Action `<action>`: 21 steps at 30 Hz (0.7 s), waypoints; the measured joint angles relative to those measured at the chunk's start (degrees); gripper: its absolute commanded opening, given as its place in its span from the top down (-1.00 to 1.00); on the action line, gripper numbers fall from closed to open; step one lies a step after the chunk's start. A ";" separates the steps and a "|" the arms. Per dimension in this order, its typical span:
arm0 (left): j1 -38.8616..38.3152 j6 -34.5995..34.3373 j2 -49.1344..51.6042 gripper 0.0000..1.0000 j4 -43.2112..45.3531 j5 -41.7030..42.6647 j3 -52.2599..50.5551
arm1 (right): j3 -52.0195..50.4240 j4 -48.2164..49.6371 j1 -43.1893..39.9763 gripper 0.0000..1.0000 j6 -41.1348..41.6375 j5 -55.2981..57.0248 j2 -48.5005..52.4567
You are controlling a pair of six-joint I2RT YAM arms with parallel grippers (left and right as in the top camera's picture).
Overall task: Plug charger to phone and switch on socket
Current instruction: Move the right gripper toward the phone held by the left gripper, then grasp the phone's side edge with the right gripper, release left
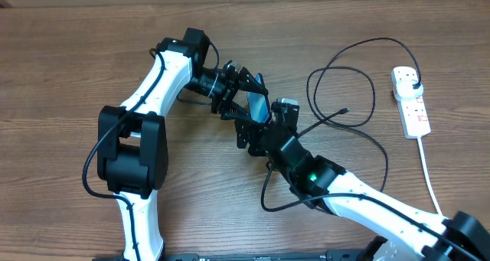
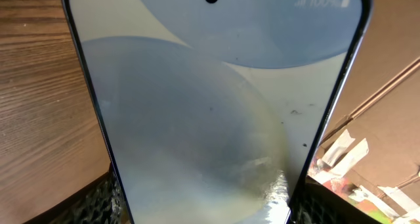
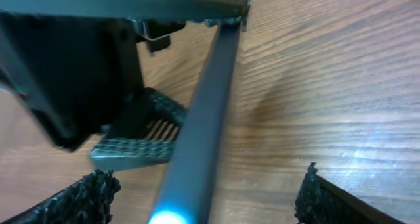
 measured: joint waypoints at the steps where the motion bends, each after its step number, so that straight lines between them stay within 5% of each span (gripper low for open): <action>1: 0.00 0.00 0.00 -0.44 0.00 0.02 0.00 | 0.00 0.50 0.00 -0.66 -0.15 0.94 0.52; 21: 0.00 0.22 0.00 -0.44 -0.72 0.20 0.00 | 0.00 4.63 0.00 0.14 -0.96 6.82 0.74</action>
